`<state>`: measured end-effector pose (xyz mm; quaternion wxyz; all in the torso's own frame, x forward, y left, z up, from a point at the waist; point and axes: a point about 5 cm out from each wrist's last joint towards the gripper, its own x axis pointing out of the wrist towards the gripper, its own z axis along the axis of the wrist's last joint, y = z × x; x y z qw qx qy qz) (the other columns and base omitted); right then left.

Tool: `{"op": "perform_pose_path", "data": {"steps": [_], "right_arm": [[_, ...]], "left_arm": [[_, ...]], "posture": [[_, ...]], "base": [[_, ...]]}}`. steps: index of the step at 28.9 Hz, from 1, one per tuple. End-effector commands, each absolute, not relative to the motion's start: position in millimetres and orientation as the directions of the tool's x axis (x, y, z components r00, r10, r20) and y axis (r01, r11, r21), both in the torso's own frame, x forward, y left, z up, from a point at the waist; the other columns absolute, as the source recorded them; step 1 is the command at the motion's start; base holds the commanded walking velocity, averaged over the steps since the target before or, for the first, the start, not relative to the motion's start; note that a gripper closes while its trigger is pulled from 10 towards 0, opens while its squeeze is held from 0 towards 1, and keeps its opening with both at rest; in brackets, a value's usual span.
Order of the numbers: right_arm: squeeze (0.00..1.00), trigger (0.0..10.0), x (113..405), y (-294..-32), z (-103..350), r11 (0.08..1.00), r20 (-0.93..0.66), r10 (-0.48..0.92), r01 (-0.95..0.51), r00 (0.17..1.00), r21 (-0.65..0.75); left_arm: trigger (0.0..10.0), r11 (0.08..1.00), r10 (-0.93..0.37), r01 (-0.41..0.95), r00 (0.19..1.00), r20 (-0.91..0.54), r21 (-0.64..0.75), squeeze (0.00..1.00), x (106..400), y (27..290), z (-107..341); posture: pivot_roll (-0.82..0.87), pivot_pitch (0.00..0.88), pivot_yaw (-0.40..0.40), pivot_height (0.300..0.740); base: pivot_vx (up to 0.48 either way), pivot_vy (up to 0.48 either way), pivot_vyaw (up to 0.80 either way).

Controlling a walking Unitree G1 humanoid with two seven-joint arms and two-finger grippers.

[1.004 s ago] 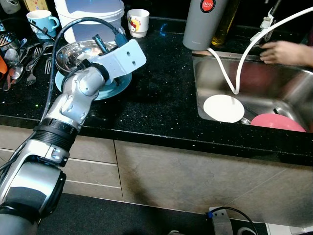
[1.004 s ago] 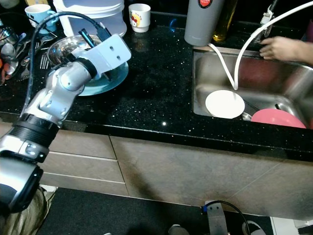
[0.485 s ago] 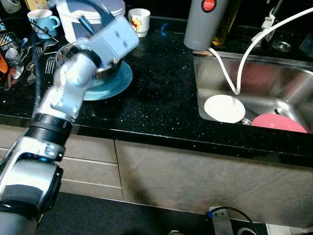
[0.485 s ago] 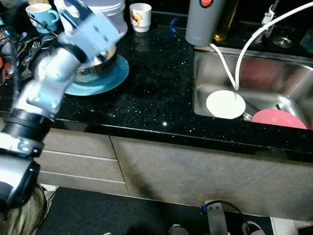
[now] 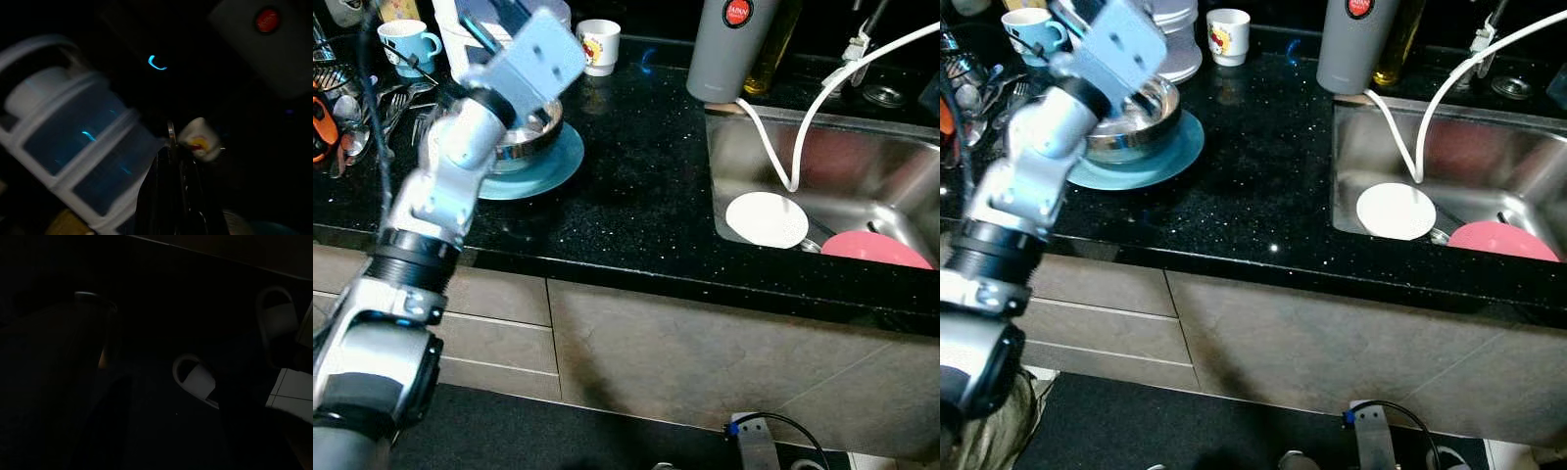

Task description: Kitchen organization

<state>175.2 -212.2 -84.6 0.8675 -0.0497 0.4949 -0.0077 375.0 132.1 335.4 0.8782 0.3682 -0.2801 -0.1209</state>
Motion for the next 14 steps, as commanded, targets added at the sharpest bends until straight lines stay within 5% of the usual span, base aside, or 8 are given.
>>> {"op": "perform_pose_path", "data": {"steps": [1,6,9,10,14], "right_arm": [[0.0,10.0,168.4,-213.2,-87.5,0.994,-0.869,-0.068,-0.04,0.49,-0.1],[0.0,10.0,168.0,-213.2,-87.7,0.994,-0.87,-0.068,-0.042,0.489,-0.101],[0.0,10.0,167.8,-213.3,-87.8,0.994,-0.87,-0.069,-0.041,0.489,-0.101],[0.0,10.0,167.8,-213.3,-87.8,0.994,-0.869,-0.069,-0.04,0.489,-0.101],[0.0,10.0,167.8,-213.3,-87.8,0.994,-0.869,-0.07,-0.038,0.49,-0.101]], "left_arm": [[2.2,0.712,-0.451,0.079,0.813,0.368,0.698,0.0,375.3,127.6,325.4],[2.7,0.687,-0.549,0.232,0.787,0.283,0.689,0.0,372.1,113.7,306.8],[5.4,0.672,-0.553,0.253,0.796,0.245,0.696,0.0,373.1,113.2,301.2],[9.4,0.66,-0.552,0.255,0.802,0.226,0.707,0.0,373.9,113.8,298.8],[10.0,0.644,-0.538,0.251,0.82,0.194,0.723,0.0,375.6,118.0,294.4]], "posture": [[0.03,0.146,-0.017,0.74],[0.03,0.145,-0.016,0.74],[0.03,0.146,-0.015,0.74],[0.03,0.15,-0.015,0.74],[0.03,0.153,-0.014,0.74]], "base": [[0.0,0.0,0.0],[0.0,0.0,0.0],[0.0,0.0,0.0],[0.0,0.0,0.0],[0.0,0.0,0.0]]}}
